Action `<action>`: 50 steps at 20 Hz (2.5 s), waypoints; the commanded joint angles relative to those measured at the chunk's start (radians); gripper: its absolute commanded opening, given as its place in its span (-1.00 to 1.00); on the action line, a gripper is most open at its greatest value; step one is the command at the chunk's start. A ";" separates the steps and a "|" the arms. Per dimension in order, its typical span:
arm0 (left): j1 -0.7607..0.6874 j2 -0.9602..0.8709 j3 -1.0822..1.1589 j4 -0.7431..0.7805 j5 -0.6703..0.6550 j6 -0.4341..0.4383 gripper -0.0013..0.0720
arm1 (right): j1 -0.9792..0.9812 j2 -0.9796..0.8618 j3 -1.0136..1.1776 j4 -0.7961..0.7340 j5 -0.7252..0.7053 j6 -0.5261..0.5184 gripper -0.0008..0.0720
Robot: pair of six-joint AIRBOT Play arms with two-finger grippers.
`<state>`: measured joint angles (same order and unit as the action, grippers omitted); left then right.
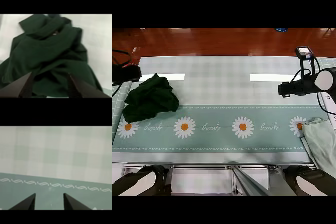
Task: Fold the shirts.
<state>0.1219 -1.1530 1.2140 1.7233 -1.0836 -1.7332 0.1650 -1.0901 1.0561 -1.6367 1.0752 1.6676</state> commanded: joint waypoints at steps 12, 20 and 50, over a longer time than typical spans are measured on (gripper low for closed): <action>0.127 -0.385 -0.104 -0.048 0.146 0.133 0.41 | 0.169 0.034 -0.056 0.011 -0.009 0.175 0.13; 0.127 -0.283 0.119 -0.403 -0.011 0.259 -0.91 | 0.169 0.046 -0.056 0.064 -0.004 0.220 0.13; -0.504 0.386 -0.136 -0.886 0.429 0.270 -0.91 | 0.169 0.477 -0.056 0.057 0.033 0.225 0.13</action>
<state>-0.3683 -0.8413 1.3384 0.8364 -0.6998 -1.4548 0.3332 -0.6147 1.0008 -1.5787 1.1015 1.8927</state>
